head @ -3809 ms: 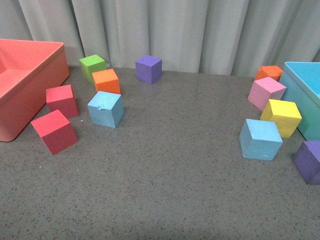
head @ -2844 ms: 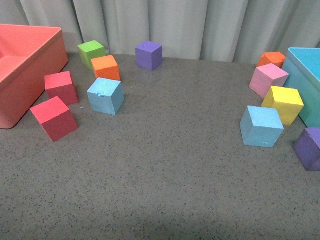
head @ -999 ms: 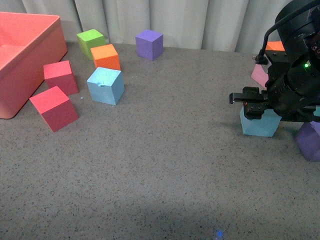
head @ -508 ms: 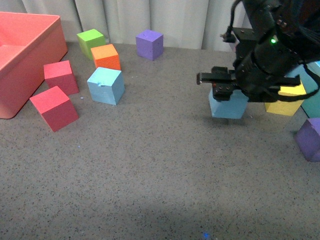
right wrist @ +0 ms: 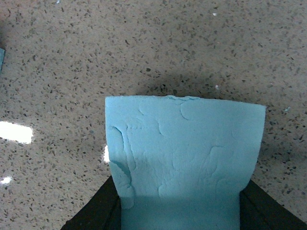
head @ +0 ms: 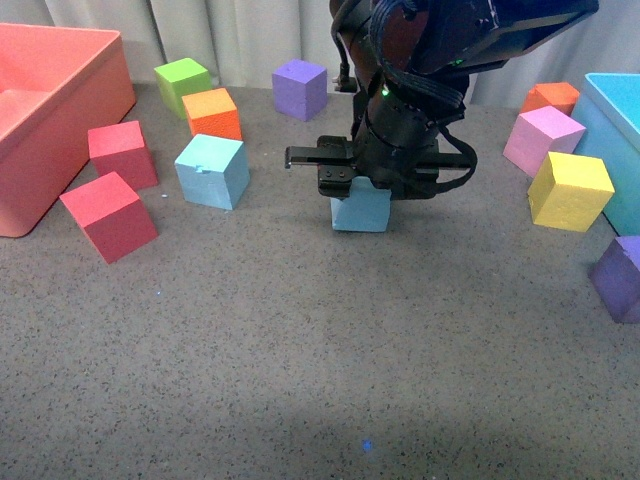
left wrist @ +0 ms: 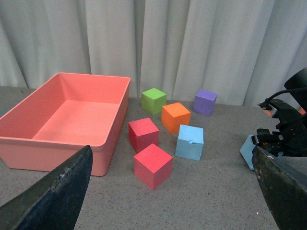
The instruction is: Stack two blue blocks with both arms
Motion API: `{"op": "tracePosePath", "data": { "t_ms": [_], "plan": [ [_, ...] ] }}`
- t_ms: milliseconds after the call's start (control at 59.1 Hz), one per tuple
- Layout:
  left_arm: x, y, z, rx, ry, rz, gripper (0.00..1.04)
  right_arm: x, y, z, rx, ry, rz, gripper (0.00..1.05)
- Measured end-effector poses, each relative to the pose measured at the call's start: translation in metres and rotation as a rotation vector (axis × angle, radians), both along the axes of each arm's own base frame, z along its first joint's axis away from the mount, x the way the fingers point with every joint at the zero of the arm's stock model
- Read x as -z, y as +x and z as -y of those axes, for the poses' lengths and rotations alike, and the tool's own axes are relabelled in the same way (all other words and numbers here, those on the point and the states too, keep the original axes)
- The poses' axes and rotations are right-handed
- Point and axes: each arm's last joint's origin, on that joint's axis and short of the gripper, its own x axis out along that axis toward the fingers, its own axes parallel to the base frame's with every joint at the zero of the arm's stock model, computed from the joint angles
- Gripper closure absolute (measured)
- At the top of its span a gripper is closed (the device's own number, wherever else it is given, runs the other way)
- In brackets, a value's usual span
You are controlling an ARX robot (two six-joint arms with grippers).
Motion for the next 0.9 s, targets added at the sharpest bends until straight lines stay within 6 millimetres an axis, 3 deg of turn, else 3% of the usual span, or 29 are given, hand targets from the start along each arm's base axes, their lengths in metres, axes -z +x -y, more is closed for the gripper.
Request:
{"op": "tracePosePath", "data": {
  "t_ms": [152, 525, 643, 897],
  "plan": [
    [0.000, 0.000, 0.000, 0.000, 0.000, 0.000, 0.07, 0.000, 0.002, -0.005, -0.003, -0.010, -0.001, 0.61],
    [0.000, 0.000, 0.000, 0.000, 0.000, 0.000, 0.07, -0.004, -0.001, -0.005, -0.002, 0.018, 0.020, 0.08],
    [0.000, 0.000, 0.000, 0.000, 0.000, 0.000, 0.07, -0.016, -0.006, -0.003, -0.002, 0.034, 0.053, 0.10],
    [0.000, 0.000, 0.000, 0.000, 0.000, 0.000, 0.07, -0.064, -0.022, 0.007, -0.008, 0.052, 0.178, 0.10]
  ]
}}
